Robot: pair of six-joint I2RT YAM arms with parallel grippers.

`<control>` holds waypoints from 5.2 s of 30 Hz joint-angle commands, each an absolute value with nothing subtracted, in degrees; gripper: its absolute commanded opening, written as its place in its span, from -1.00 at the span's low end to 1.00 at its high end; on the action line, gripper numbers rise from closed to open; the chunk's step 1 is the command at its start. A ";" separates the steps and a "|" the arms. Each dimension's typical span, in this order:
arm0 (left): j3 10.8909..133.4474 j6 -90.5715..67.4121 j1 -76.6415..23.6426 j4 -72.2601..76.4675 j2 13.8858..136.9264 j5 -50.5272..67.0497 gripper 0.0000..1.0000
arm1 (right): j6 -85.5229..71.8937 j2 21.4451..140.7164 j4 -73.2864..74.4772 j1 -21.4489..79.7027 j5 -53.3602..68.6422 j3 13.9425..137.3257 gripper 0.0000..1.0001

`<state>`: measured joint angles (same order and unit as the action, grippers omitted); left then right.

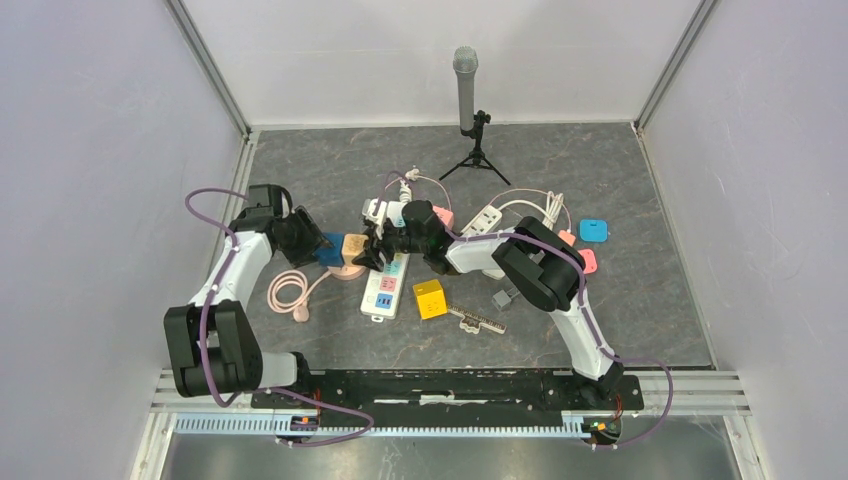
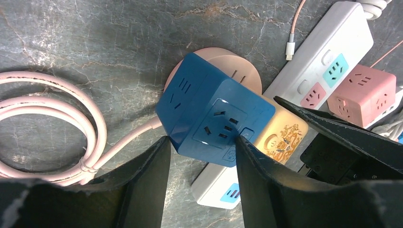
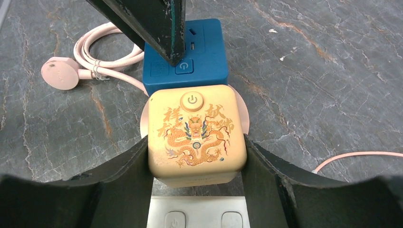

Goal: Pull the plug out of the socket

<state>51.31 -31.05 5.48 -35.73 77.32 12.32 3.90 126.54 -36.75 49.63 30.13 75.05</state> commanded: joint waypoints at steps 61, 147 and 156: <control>47.38 -27.89 3.96 -41.03 89.58 9.03 -0.07 | -17.88 124.93 -58.93 47.05 39.37 77.52 -1.00; 67.44 -18.40 3.63 -44.42 76.63 16.00 1.00 | -8.07 86.88 8.40 44.74 -2.21 48.69 0.37; 67.00 -12.85 -3.66 -40.60 80.24 11.49 1.00 | -2.85 81.29 1.03 44.32 -2.01 49.52 0.79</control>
<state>67.00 -18.87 0.19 -44.80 78.59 13.56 -6.13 85.25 9.04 44.56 -3.27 46.89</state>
